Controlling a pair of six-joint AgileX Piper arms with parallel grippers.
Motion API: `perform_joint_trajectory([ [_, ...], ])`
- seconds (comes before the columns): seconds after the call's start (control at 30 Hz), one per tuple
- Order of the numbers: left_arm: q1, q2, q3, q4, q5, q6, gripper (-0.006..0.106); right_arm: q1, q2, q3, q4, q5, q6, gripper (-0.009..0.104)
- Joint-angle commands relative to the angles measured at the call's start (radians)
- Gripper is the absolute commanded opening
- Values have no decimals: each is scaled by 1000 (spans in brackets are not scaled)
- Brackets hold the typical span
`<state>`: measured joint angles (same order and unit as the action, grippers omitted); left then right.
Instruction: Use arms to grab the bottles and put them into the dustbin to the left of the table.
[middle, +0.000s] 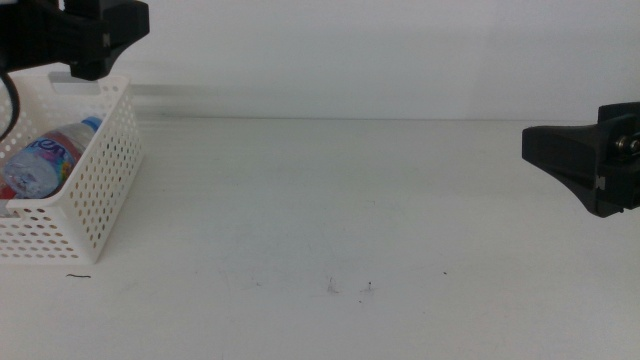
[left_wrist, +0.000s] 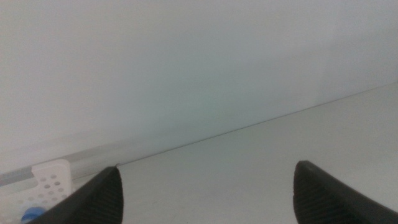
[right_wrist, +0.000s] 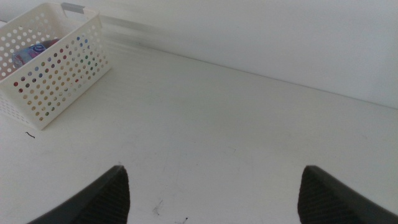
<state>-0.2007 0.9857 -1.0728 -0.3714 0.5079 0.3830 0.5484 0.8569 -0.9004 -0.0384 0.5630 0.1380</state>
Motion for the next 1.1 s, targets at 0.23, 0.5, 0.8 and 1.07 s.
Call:
perform_joint_trajectory([
  [0.23, -5, -24, 34, -10, -37, -10, 94, -138, -39, 136, 82, -154, -5, 91],
  [0.5, 36, -346, 459, 184, -256, -10, 94, -395, -310, 484, 28, -355, -5, 91],
  [0.8, 246, -840, 921, 136, -263, -10, 94, -554, -857, 854, 46, -262, -5, 91],
  [1.07, 289, -986, 1045, 127, -265, -10, 94, -570, -857, 900, 48, -363, -5, 91],
])
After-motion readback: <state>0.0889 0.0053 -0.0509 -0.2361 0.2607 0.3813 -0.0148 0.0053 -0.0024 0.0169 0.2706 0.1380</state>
